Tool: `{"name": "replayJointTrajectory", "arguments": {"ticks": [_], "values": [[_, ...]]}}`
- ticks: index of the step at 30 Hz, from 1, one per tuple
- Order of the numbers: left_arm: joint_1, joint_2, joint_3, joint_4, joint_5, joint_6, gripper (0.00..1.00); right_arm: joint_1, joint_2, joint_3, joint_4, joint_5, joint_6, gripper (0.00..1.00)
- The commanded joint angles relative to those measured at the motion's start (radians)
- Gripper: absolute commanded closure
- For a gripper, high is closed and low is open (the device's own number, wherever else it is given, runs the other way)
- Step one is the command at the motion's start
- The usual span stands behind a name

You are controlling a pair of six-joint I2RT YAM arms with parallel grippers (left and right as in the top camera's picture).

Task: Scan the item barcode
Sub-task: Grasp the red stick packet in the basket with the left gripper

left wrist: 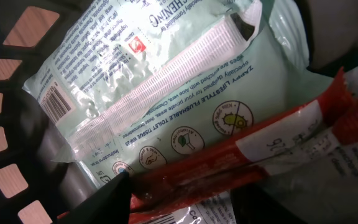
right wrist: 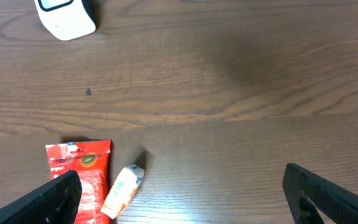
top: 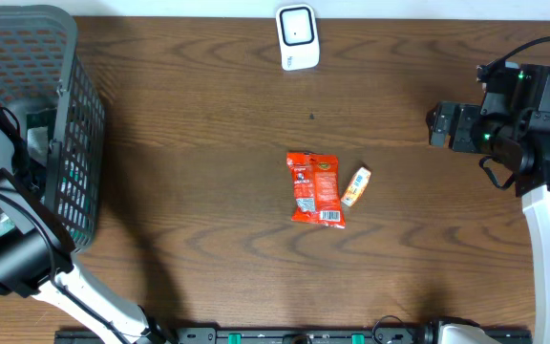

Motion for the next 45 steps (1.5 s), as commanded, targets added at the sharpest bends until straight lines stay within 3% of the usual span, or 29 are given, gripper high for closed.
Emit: {"name": "replayJointTrajectory", "arguments": {"ticks": [1,4,6,10,12,13,20,29,38,45], "values": [[0.007,0.062,-0.079,0.019,0.020,-0.006,0.46,-0.004,-0.007,0.016,-0.001,-0.002,0.012,0.01],[0.007,0.062,-0.113,0.049,0.020,-0.006,0.48,-0.004,-0.007,0.016,-0.001,-0.002,0.012,0.01],[0.007,0.062,-0.118,0.061,0.020,-0.006,0.67,-0.004,-0.007,0.016,-0.001,-0.002,0.012,0.01],[0.007,0.062,-0.118,0.069,0.020,-0.005,0.75,-0.004,-0.007,0.016,-0.001,-0.002,0.012,0.01],[0.007,0.062,-0.117,0.071,0.019,-0.005,0.91,-0.004,-0.007,0.016,-0.001,-0.002,0.012,0.01],[0.007,0.062,-0.114,0.069,0.019,-0.005,0.93,-0.004,-0.007,0.016,-0.001,-0.002,0.012,0.01],[0.007,-0.018,-0.007,-0.027,0.019,-0.008,0.93,-0.004,-0.007,0.016,-0.001,-0.002,0.012,0.01],[0.007,-0.383,0.026,-0.043,0.035,-0.213,0.93,-0.004,-0.007,0.016,-0.001,-0.002,0.012,0.01],[-0.003,-0.692,0.030,0.051,0.404,-0.211,0.93,-0.004,-0.007,0.016,-0.001,-0.002,0.012,0.01],[-0.115,-0.923,0.032,-0.022,0.600,-0.189,0.93,-0.004,-0.007,0.016,-0.001,-0.002,0.012,0.01]]}}
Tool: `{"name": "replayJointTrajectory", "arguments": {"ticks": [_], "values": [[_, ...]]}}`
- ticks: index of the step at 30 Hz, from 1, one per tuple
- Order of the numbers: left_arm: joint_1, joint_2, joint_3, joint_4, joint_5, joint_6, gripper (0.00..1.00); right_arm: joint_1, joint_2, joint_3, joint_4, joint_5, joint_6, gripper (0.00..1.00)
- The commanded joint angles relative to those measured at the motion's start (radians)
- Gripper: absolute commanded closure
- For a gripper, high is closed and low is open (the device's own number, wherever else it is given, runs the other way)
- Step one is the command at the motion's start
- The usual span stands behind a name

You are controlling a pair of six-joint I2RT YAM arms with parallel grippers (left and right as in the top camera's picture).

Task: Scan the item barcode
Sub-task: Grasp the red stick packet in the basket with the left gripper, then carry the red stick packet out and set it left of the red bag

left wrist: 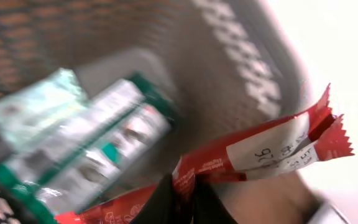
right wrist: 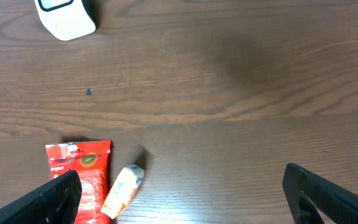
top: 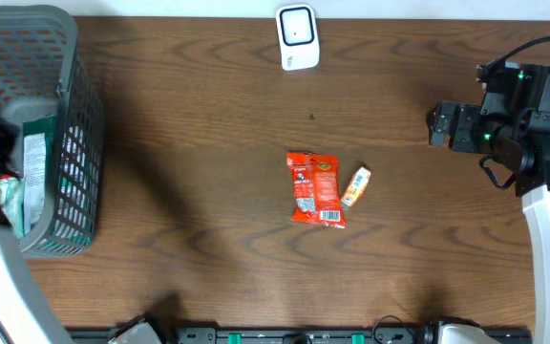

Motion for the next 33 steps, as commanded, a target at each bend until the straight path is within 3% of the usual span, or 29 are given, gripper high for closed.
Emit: {"name": "replayJointTrajectory", "arguments": {"ticks": [1,7,14,21,26,33], "values": [[-0.072,-0.097,0.016,-0.028,0.134,0.010,0.93,-0.004,-0.007,0.016,-0.002,-0.002,0.012,0.01],[-0.262,-0.154,0.014,-0.121,0.134,0.010,0.93,-0.004,-0.007,0.016,-0.002,-0.002,0.011,0.01],[-0.564,-0.081,-0.053,-0.155,0.134,0.010,0.93,-0.004,-0.007,0.016,-0.002,-0.002,0.012,0.01],[-0.798,0.125,-0.102,-0.119,0.127,-0.008,0.93,-0.004,-0.007,0.016,-0.002,-0.002,0.011,0.01],[-0.962,0.389,-0.129,-0.023,0.129,-0.068,0.93,-0.004,-0.007,0.016,-0.002,-0.002,0.011,0.01],[-1.058,0.632,-0.129,0.088,0.131,-0.092,0.93,-0.004,-0.007,0.016,-0.002,-0.002,0.011,0.01]]}}
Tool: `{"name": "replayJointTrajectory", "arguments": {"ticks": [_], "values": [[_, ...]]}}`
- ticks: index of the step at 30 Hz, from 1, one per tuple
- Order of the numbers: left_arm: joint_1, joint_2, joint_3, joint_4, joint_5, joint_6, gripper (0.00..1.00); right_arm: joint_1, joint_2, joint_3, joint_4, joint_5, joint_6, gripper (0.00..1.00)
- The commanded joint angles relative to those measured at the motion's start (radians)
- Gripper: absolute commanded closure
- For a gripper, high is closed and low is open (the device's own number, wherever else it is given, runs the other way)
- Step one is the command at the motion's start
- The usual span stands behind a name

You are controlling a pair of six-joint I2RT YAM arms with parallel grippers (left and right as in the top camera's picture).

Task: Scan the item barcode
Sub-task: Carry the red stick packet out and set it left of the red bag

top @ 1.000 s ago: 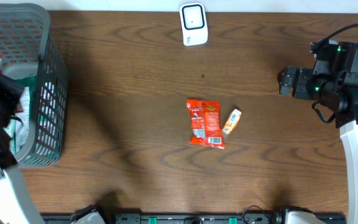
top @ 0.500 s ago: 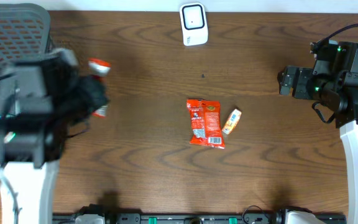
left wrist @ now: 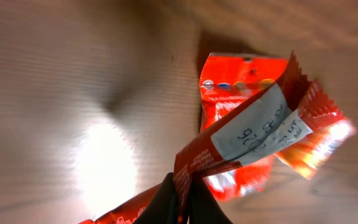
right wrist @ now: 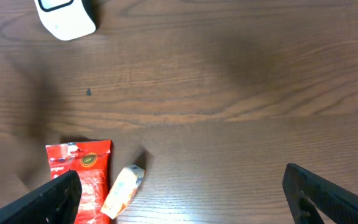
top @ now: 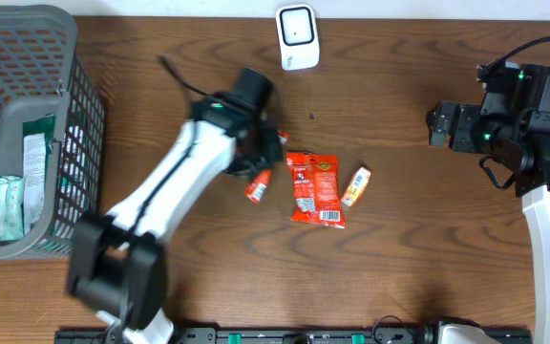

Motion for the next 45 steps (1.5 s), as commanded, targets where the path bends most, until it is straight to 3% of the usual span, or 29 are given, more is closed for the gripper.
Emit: {"name": "replayJointTrajectory", "arguments": {"ticks": [1,11,20,22,24,25,29,31,32,33,38,45], "values": [[-0.027,0.092,-0.004,0.040,-0.002,-0.027,0.93,-0.004,-0.007,0.016,-0.002,-0.002,0.011,0.01],[-0.030,0.147,-0.004,0.083,-0.012,-0.048,0.93,-0.004,-0.007,0.016,-0.002,-0.002,0.012,0.01],[-0.034,0.147,-0.044,0.088,-0.113,-0.101,0.92,-0.004,-0.007,0.016,-0.002,-0.002,0.012,0.01],[-0.037,0.147,-0.056,0.103,-0.113,-0.100,0.83,-0.004,-0.007,0.016,-0.002,-0.002,0.011,0.01],[-0.036,0.147,-0.066,0.111,-0.113,-0.100,0.51,-0.004,-0.007,0.016,-0.002,-0.002,0.012,0.01],[-0.036,0.147,-0.066,0.111,-0.113,-0.095,0.40,-0.004,-0.007,0.016,-0.002,-0.002,0.011,0.01],[-0.031,0.141,-0.046,0.124,-0.111,-0.017,0.35,-0.004,-0.007,0.016,-0.002,-0.002,0.011,0.01],[-0.020,0.121,-0.017,0.101,-0.108,0.047,0.37,-0.004,-0.007,0.016,-0.002,-0.002,0.012,0.01],[-0.012,0.108,-0.006,0.085,-0.108,0.055,0.54,-0.004,-0.007,0.016,-0.002,-0.002,0.011,0.01],[0.002,0.091,-0.002,0.075,-0.085,0.073,0.93,-0.004,-0.007,0.016,-0.002,-0.002,0.012,0.01],[0.042,0.105,-0.007,0.069,0.224,0.261,0.93,-0.004,-0.007,0.016,-0.002,-0.002,0.012,0.01],[0.040,0.214,-0.020,0.086,0.240,0.324,0.93,-0.004,-0.007,0.016,-0.002,-0.002,0.011,0.01]]}}
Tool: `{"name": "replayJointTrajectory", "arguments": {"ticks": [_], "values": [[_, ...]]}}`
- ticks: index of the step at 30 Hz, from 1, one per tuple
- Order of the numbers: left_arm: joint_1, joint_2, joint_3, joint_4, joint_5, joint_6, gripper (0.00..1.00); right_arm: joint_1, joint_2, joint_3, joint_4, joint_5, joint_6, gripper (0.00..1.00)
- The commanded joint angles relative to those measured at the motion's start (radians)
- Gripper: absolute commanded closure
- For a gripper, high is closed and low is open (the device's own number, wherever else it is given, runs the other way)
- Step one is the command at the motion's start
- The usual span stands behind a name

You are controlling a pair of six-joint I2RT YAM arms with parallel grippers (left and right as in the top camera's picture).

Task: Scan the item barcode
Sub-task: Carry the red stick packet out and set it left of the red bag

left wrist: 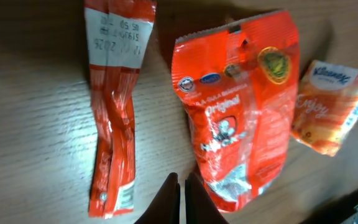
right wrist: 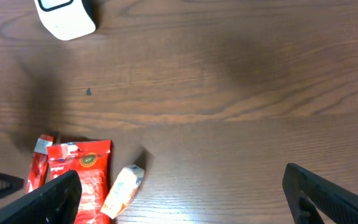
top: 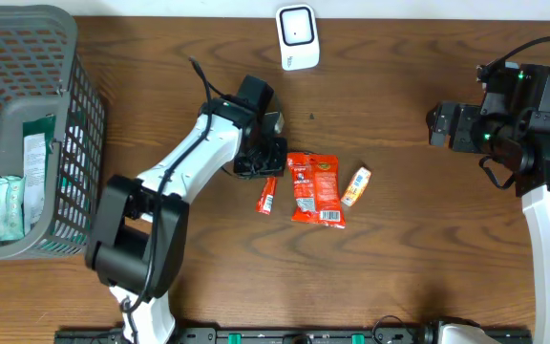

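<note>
A narrow red stick packet (top: 267, 195) (left wrist: 117, 112) lies flat on the table, white date label up, just left of a red snack bag (top: 315, 187) (left wrist: 244, 106). A small orange tissue pack (top: 355, 185) (left wrist: 334, 106) lies right of the bag. The white scanner (top: 296, 36) (right wrist: 66, 18) stands at the table's far edge. My left gripper (top: 256, 161) (left wrist: 180, 193) hovers just above and beside the stick packet, fingers together with nothing between them. My right gripper (top: 437, 124) (right wrist: 182, 174) hangs wide open off to the right, away from the items.
A grey mesh basket (top: 65, 124) with several packets inside stands at the left edge. The left arm stretches from the front left to the table's middle. The right arm's base is at the right edge.
The stick packet has left my left gripper and now lies on the table left of the snack bag. The gripper sits a little above it, holding nothing. The right arm is unchanged.
My left gripper was down in the basket among packets, at a red stick packet. Then it held that packet above the basket. Then it carried it over the table's middle near the snack bag. Now the packet lies on the table, let go.
</note>
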Motion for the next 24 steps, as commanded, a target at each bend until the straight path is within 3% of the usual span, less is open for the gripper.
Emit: {"name": "replayJointTrajectory", "arguments": {"ticks": [1,13,16,24], "values": [[0.002,0.081,0.004,0.008,0.029,0.042,0.93,-0.004,-0.007,0.016,-0.001,-0.002,0.012,0.01],[0.022,0.179,-0.043,0.050,0.032,0.079,0.93,-0.004,-0.007,0.016,-0.001,-0.002,0.012,0.01],[0.034,0.152,-0.027,0.045,0.104,0.079,0.93,-0.004,-0.007,0.016,-0.001,-0.002,0.012,0.01],[0.090,0.034,-0.008,0.039,0.108,0.072,0.93,-0.004,-0.007,0.016,-0.001,-0.002,0.012,0.01]]}}
